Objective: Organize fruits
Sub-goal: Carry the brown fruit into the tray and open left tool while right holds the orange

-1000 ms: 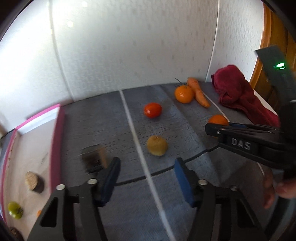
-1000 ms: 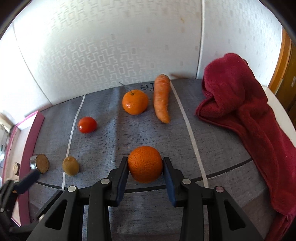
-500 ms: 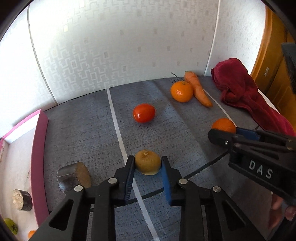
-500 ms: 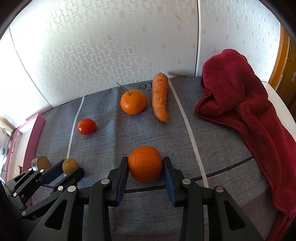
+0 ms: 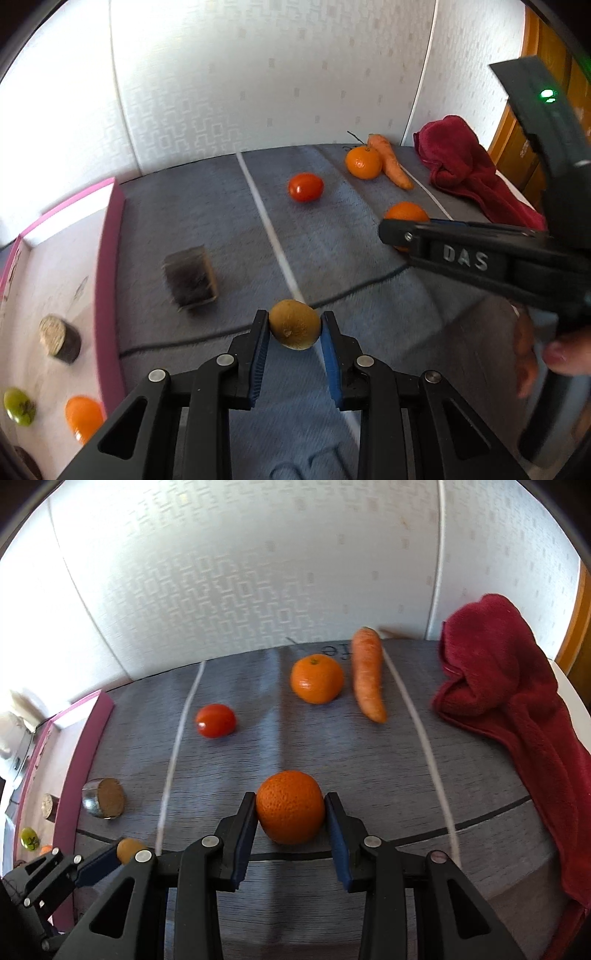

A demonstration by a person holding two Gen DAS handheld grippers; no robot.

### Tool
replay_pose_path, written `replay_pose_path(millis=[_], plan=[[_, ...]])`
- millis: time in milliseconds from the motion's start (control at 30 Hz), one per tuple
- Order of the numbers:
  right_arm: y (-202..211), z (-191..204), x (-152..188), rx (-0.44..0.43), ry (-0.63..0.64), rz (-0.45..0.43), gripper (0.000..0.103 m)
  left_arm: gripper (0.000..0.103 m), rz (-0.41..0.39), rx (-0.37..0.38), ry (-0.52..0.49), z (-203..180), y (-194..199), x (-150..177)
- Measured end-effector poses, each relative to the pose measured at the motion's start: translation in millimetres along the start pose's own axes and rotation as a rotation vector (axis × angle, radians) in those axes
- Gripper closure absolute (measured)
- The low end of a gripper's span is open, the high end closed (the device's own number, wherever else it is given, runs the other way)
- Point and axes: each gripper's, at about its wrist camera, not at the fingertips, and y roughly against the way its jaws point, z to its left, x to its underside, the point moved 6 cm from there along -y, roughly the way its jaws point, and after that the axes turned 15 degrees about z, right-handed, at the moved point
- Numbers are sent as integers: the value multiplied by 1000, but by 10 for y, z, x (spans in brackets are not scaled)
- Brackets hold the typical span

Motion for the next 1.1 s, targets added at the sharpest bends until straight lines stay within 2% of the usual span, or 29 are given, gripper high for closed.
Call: replay_pose_path(millis=[333, 500, 667, 867, 1100], plan=[[10, 223, 58, -45, 42, -8, 67, 75, -26, 26, 14, 164, 322, 286], [52, 347, 98, -55, 76, -22, 67, 75, -51, 14, 28, 293, 520, 399], [67, 425, 98, -69, 87, -36, 67, 75, -62, 19, 137, 682, 675, 618], [106, 514, 122, -86, 105, -54, 67, 75, -79, 12, 295, 1164, 678, 770], [168, 641, 176, -117, 125, -81, 67, 75, -106, -6, 355, 1355, 757, 820]])
